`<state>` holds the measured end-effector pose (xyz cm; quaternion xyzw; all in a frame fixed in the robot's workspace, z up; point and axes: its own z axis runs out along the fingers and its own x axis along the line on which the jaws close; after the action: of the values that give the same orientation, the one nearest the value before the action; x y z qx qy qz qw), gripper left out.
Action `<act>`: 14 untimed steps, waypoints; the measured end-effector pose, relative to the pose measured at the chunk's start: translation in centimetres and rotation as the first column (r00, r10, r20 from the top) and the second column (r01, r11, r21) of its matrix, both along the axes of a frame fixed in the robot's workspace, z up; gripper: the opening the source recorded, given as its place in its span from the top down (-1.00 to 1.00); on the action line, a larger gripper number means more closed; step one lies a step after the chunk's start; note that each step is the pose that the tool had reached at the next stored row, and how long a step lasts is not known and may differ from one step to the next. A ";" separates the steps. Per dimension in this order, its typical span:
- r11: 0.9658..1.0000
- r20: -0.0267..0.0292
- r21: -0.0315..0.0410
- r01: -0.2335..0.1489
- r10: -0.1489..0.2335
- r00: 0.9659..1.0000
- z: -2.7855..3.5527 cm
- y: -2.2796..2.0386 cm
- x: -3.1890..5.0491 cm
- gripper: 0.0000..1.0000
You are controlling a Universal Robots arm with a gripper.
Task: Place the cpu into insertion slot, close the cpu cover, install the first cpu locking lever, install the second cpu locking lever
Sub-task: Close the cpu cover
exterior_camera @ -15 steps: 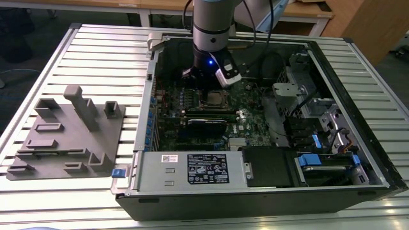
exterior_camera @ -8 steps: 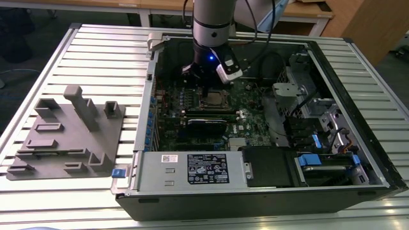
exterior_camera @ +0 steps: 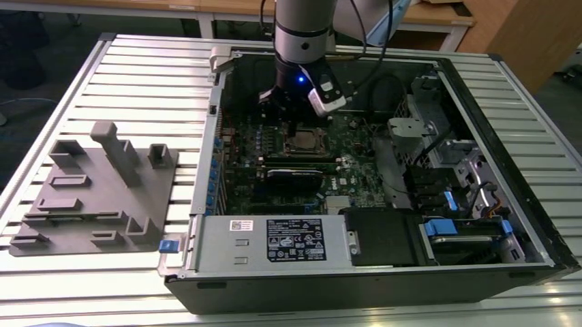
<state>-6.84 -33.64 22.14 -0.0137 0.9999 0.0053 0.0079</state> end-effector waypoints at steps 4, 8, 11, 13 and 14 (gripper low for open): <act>1.000 0.000 0.000 0.000 0.000 1.000 0.12 0.00 0.00 0.79; 1.000 0.000 0.000 0.000 0.000 1.000 0.29 0.00 0.00 0.79; 1.000 0.000 0.000 0.000 0.000 1.000 0.31 0.00 0.00 0.79; 1.000 0.000 0.000 0.000 0.000 1.000 0.33 0.00 0.00 0.79; 1.000 0.000 0.000 0.000 0.000 1.000 0.35 0.00 0.00 0.79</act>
<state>-6.85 -33.64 22.49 -0.0137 0.9999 0.0052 0.0078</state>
